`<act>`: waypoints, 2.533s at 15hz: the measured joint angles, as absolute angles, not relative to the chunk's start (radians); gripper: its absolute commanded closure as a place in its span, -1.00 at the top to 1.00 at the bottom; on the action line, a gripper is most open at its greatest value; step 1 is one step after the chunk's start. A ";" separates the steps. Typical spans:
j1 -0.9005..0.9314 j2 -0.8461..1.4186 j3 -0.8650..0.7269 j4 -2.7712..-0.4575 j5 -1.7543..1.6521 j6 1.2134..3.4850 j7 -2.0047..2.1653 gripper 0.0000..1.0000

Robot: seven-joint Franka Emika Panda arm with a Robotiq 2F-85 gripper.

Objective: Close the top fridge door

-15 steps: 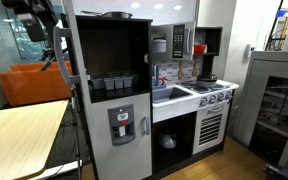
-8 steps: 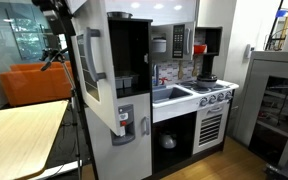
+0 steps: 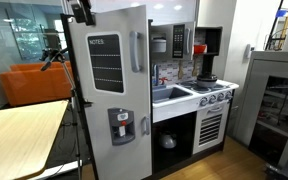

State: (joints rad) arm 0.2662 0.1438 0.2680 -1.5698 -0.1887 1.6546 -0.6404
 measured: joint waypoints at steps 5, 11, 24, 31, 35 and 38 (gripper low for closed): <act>0.227 0.084 0.232 -1.735 -0.190 1.698 -0.641 1.00; 0.216 0.004 0.206 -1.905 -0.197 1.809 -0.640 1.00; 0.134 -0.058 0.090 -1.997 -0.111 2.043 -0.310 1.00; 0.121 -0.058 0.082 -2.022 -0.053 2.177 -0.112 1.00; 0.119 -0.058 0.080 -2.034 -0.053 2.230 -0.058 1.00; 0.118 -0.059 0.079 -2.041 -0.053 2.258 -0.036 1.00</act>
